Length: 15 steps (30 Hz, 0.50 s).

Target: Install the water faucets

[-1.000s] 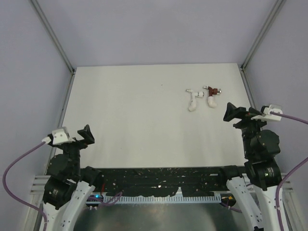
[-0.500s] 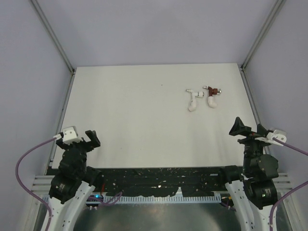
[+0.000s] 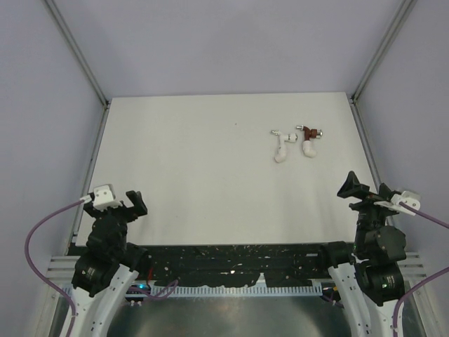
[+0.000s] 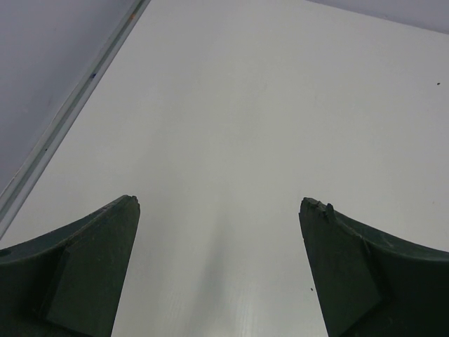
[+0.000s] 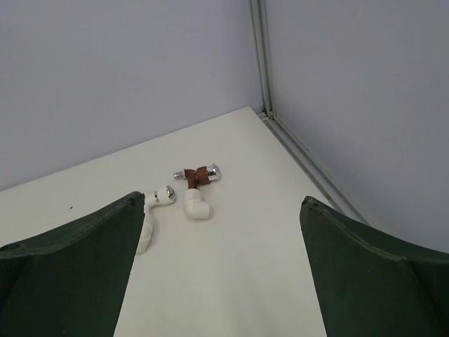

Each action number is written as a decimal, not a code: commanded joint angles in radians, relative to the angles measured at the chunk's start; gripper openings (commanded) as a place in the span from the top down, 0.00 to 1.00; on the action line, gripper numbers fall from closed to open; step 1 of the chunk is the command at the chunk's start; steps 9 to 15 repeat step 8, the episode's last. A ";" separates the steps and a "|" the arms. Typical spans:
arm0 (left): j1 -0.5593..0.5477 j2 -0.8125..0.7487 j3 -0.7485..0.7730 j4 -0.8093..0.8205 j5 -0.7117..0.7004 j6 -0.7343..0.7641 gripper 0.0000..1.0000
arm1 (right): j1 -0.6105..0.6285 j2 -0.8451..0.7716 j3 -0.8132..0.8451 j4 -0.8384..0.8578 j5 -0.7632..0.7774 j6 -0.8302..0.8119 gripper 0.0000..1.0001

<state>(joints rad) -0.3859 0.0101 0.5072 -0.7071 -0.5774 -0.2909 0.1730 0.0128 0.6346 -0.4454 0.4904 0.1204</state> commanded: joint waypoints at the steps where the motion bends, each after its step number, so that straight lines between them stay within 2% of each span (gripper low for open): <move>1: 0.004 -0.145 0.007 0.044 0.013 0.013 0.00 | -0.001 -0.010 0.008 0.017 0.028 -0.011 0.04; 15: 0.004 -0.147 0.004 0.049 0.021 0.018 0.00 | -0.001 -0.008 0.008 0.014 0.024 -0.004 0.05</move>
